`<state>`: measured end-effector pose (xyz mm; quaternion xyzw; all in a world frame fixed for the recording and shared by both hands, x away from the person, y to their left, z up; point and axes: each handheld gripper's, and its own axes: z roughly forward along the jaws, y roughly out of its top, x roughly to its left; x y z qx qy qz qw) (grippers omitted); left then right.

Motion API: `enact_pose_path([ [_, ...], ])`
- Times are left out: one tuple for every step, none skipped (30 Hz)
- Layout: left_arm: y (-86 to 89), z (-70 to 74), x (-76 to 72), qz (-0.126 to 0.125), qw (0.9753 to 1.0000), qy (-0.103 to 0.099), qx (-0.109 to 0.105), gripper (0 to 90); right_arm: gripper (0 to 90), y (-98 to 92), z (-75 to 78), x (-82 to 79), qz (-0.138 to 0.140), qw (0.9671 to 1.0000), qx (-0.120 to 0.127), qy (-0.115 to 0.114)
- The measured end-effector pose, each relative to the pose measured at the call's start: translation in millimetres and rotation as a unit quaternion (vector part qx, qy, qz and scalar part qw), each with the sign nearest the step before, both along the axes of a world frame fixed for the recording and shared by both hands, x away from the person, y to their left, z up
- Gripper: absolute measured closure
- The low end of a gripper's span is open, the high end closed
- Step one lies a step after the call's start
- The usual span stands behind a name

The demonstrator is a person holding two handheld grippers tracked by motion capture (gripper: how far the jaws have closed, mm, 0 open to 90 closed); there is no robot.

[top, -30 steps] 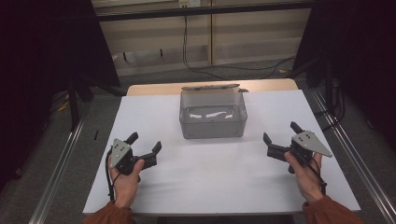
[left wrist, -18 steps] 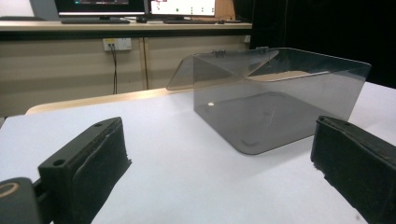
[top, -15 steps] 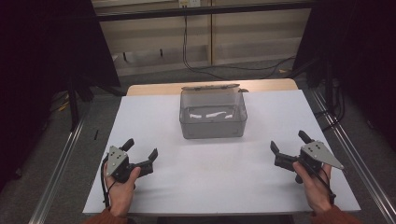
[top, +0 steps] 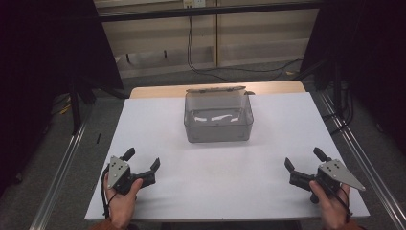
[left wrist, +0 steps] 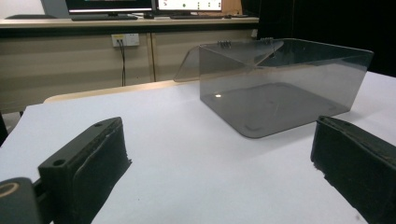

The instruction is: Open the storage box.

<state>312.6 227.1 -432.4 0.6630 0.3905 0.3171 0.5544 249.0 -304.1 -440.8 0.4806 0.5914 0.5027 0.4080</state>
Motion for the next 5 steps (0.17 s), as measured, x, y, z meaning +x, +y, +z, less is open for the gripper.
enact_pose_path([
  [0.3,-0.6,0.4,0.003,1.0000,0.003,-0.004,3.3,0.0,-0.2,0.4,0.9,-0.001,1.0000,0.000,-0.007],
  [0.8,-1.1,1.1,0.006,0.9999,0.009,-0.009,3.3,0.0,-0.3,0.9,2.1,-0.002,1.0000,0.003,-0.007],
  [1.0,-1.1,1.7,0.008,0.9998,0.011,-0.011,3.3,0.0,-0.5,0.9,3.4,-0.002,0.9999,0.006,-0.008],
  [0.8,-1.0,2.4,0.010,0.9998,0.013,-0.015,3.4,0.0,-0.5,0.7,4.2,-0.002,0.9999,0.007,-0.008],
  [0.9,-0.6,3.1,0.013,0.9997,0.013,-0.016,3.4,0.0,-0.5,0.6,5.5,-0.002,0.9999,0.008,-0.008],
])
